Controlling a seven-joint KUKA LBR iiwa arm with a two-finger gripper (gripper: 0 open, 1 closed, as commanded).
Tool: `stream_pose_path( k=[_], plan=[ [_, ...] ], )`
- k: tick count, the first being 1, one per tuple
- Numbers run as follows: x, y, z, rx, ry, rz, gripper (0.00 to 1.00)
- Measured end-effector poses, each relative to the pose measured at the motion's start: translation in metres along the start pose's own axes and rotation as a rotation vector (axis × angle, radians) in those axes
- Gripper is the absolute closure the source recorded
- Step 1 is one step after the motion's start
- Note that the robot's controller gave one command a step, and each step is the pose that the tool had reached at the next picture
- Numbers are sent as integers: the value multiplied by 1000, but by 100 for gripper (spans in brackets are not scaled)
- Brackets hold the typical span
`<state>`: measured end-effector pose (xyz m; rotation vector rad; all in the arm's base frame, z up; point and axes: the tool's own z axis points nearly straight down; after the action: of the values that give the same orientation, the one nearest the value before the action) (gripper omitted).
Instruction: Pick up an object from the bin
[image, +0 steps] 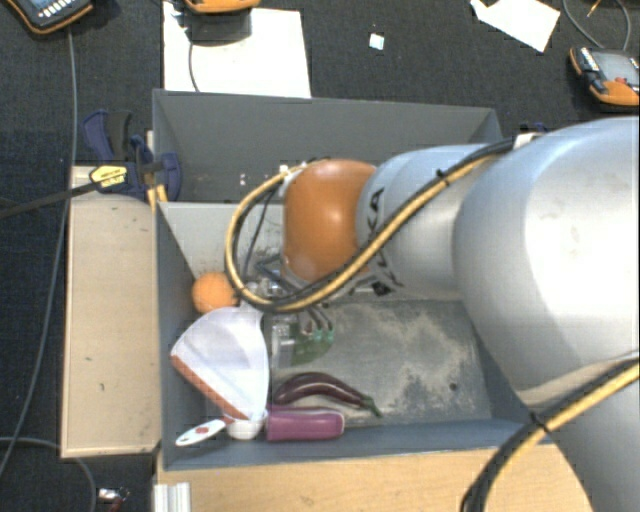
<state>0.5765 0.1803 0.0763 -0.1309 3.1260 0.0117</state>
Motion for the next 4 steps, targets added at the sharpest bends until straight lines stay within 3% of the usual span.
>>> stream_pose_path(
  k=[1, 2, 3, 4],
  plan=[
    [41, -25, 5, 3, 3, 451, 0],
    [9, -17, -12, 1, 1, 32, 0],
    [40, -39, 5, 4, 4, 124, 0],
    [38, -36, -1, 3, 3, 104, 0]
  ],
)
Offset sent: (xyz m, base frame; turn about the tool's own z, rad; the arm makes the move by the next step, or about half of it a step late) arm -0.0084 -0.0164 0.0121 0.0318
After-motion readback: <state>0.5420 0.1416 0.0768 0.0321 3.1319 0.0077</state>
